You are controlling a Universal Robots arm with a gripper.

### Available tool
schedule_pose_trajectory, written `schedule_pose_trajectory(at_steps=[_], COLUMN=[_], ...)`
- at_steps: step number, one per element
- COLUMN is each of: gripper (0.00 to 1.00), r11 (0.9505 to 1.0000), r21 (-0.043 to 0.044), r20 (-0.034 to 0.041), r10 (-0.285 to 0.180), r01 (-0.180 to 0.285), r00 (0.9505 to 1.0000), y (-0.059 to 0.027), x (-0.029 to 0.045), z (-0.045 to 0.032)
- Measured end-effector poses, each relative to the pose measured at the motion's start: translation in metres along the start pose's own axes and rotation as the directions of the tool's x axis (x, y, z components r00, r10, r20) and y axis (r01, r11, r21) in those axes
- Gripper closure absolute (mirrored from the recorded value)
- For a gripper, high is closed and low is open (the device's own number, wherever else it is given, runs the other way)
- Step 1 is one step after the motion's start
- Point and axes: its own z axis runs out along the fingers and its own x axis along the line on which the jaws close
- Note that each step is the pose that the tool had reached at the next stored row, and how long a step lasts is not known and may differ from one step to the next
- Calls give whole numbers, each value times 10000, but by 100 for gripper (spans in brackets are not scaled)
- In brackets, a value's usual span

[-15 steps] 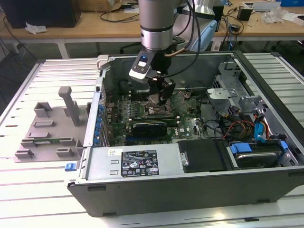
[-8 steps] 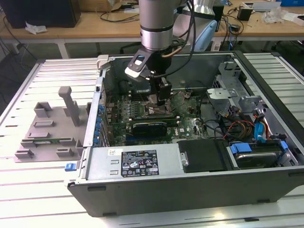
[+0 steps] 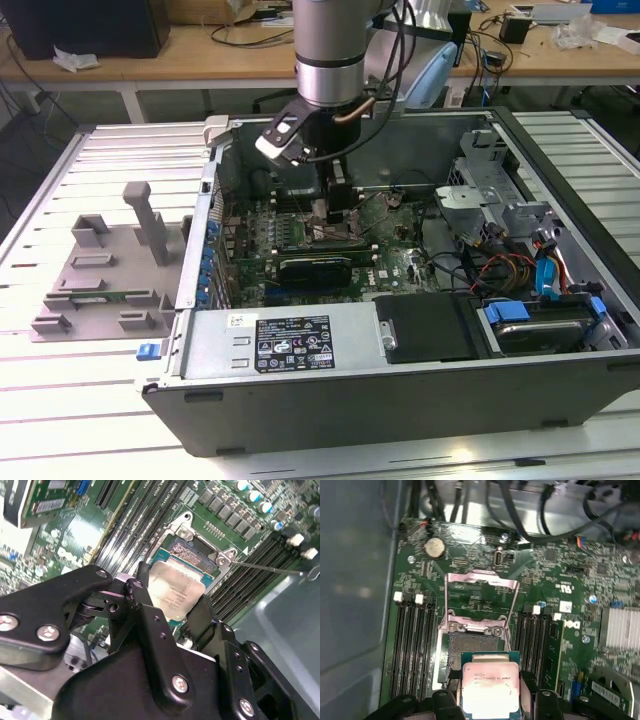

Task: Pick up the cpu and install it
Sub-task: 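Place the cpu into insertion slot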

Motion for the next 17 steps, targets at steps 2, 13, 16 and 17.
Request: schedule_pose_trajectory(at_steps=[2,13,16,17], gripper=[45,45,45,45], r11=[9987,9959,9974,9977], r21=[20,-26,-138,-161], r20=[10,-32,-54,-54], r10=[502,903,703,656], r01=[-502,-903,-704,-657], r00=[9987,9959,9975,9978], y=[0,0,-1,-1], x=[0,1,2,2], z=[3,22,50,59])
